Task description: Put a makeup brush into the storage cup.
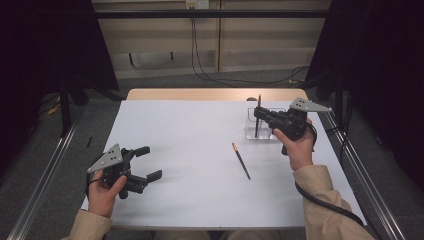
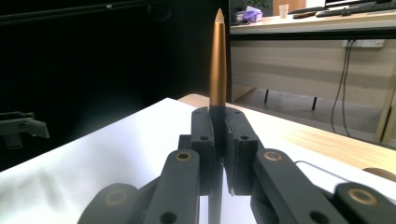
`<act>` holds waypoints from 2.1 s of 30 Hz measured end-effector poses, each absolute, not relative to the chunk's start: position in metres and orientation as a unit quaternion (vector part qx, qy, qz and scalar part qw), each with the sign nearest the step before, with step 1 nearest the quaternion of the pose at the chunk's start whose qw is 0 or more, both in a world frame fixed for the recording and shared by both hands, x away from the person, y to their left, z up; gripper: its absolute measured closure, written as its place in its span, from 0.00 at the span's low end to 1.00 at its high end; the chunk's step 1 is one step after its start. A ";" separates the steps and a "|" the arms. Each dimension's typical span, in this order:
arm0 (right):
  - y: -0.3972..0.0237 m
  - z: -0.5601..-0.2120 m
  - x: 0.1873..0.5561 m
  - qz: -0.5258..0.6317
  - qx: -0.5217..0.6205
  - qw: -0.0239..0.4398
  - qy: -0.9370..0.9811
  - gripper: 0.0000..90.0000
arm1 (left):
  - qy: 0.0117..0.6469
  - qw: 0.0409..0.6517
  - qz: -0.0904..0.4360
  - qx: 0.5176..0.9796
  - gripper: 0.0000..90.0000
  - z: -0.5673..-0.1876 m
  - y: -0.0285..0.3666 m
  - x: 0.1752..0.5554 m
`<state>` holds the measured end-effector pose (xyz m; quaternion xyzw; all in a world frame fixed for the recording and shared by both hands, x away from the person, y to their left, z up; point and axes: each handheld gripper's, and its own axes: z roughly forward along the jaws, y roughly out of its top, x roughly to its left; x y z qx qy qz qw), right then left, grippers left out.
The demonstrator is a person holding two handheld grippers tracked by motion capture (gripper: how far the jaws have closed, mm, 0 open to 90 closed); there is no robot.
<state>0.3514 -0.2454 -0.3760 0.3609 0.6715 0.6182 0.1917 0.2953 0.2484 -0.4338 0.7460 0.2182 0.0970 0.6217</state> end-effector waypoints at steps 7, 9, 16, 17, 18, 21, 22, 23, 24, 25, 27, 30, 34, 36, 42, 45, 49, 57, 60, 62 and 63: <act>-0.252 -0.368 0.357 0.614 0.363 0.208 0.670 0.93 | 0.217 0.621 0.097 0.747 0.03 -0.434 0.248 0.295; -0.255 -0.367 0.359 0.618 0.370 0.207 0.662 0.93 | 0.217 0.621 0.098 0.746 0.03 -0.434 0.248 0.295; -0.263 -0.363 0.363 0.612 0.376 0.223 0.659 0.93 | 0.217 0.622 0.097 0.746 0.03 -0.434 0.248 0.295; -0.264 -0.362 0.364 0.612 0.378 0.223 0.658 0.93 | 0.216 0.622 0.097 0.746 0.03 -0.434 0.248 0.295; -0.265 -0.362 0.365 0.610 0.378 0.229 0.658 0.93 | 0.216 0.622 0.097 0.746 0.03 -0.434 0.247 0.295; -0.267 -0.358 0.367 0.603 0.380 0.246 0.657 0.93 | 0.217 0.621 0.097 0.747 0.03 -0.435 0.247 0.295; -0.267 -0.358 0.367 0.603 0.380 0.246 0.657 0.93 | 0.216 0.621 0.097 0.747 0.03 -0.435 0.247 0.296; -0.269 -0.357 0.369 0.601 0.382 0.254 0.654 0.93 | 0.217 0.621 0.097 0.747 0.03 -0.435 0.247 0.296; -0.270 -0.357 0.369 0.601 0.385 0.256 0.652 0.93 | 0.217 0.621 0.096 0.747 0.03 -0.435 0.247 0.295; -0.270 -0.357 0.369 0.601 0.385 0.256 0.652 0.93 | 0.215 0.621 0.097 0.747 0.03 -0.434 0.247 0.295; -0.272 -0.358 0.372 0.601 0.394 0.262 0.644 0.93 | 0.216 0.622 0.097 0.746 0.03 -0.434 0.247 0.295; -0.274 -0.358 0.373 0.597 0.396 0.267 0.645 0.93 | 0.216 0.623 0.096 0.745 0.03 -0.434 0.248 0.295; -0.276 -0.360 0.376 0.590 0.399 0.277 0.645 0.93 | 0.216 0.622 0.096 0.746 0.03 -0.435 0.248 0.295; -0.276 -0.361 0.378 0.588 0.401 0.278 0.645 0.93 | 0.216 0.624 0.095 0.745 0.03 -0.435 0.248 0.295; -0.279 -0.362 0.382 0.580 0.405 0.286 0.647 0.93 | 0.217 0.624 0.095 0.745 0.03 -0.435 0.248 0.295; -0.281 -0.364 0.383 0.577 0.407 0.290 0.646 0.93 | 0.218 0.623 0.096 0.745 0.03 -0.435 0.248 0.295; -0.286 -0.368 0.385 0.576 0.414 0.291 0.642 0.93 | 0.217 0.624 0.097 0.745 0.03 -0.435 0.249 0.295; -0.292 -0.375 0.388 0.567 0.422 0.300 0.641 0.93 | 0.215 0.623 0.095 0.746 0.03 -0.435 0.248 0.296; -0.295 -0.378 0.389 0.563 0.426 0.301 0.641 0.93 | 0.216 0.622 0.096 0.747 0.03 -0.436 0.248 0.296; -0.297 -0.380 0.389 0.563 0.429 0.300 0.639 0.93 | 0.216 0.622 0.095 0.746 0.03 -0.436 0.248 0.296; -0.298 -0.382 0.390 0.561 0.431 0.301 0.639 0.93 | 0.216 0.622 0.096 0.747 0.03 -0.436 0.248 0.296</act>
